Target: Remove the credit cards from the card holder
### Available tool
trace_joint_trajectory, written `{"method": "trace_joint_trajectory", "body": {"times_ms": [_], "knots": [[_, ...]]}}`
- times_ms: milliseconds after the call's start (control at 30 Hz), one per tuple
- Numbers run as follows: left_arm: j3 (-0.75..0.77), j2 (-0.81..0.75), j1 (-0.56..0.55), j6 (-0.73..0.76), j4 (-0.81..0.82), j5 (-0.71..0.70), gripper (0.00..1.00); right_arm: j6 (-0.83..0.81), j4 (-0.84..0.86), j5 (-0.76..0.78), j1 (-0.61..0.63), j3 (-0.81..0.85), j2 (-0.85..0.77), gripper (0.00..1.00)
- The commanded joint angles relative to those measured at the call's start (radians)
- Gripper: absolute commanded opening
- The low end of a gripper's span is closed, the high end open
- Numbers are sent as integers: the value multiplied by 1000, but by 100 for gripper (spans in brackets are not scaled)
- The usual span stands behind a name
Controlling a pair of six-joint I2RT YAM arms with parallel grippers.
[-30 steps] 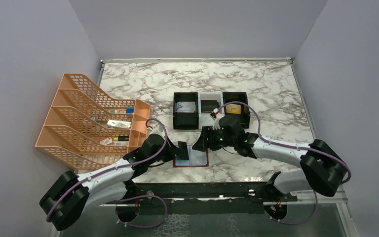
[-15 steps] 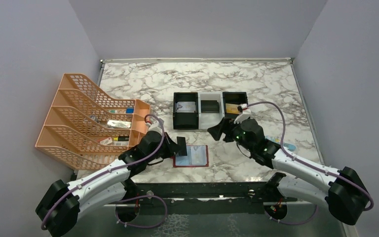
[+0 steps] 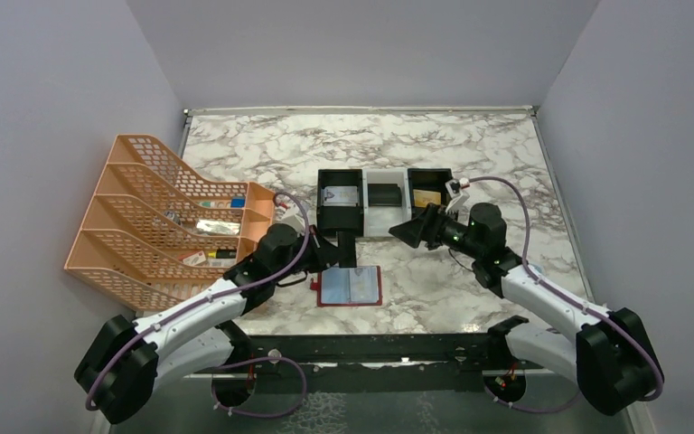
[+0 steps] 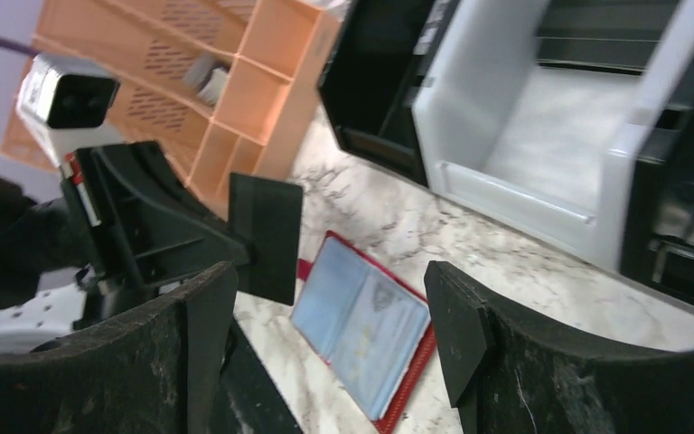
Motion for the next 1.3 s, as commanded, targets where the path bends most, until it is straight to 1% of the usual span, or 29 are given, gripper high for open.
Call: {"method": "trace_joint_trajectory", "body": {"times_ms": [0,133,200,267,333,500,600,700,867,1000,1100,1200,1267], "knots": [[-4,10,44,-52,222,156,0,68,165,-192,-6,-11,46,78],[31,42,46,-42,283,274,0,142,296,-288,-5,-30,96,78],[17,48,46,-76,376,318,0,181,391,-322,-5,-50,121,78],[4,51,47,-105,439,337,0,212,462,-354,-5,-60,145,78],[1,53,47,-110,453,343,0,216,512,-396,-5,-53,170,78],[-14,51,47,-121,506,344,0,241,532,-457,-4,-11,211,78],[-16,60,47,-126,518,351,0,271,585,-482,-3,-5,221,77],[-18,70,46,-132,529,351,0,288,592,-511,-3,14,233,74],[-10,90,45,-135,547,366,0,320,606,-532,-3,34,265,66],[-11,98,45,-138,555,383,0,344,639,-537,-3,35,289,56],[-28,87,45,-146,566,379,0,357,628,-533,-3,38,304,53],[-32,86,45,-150,581,376,0,401,691,-564,-1,39,330,49],[-31,94,44,-153,594,376,0,431,743,-578,0,40,343,44]]}}
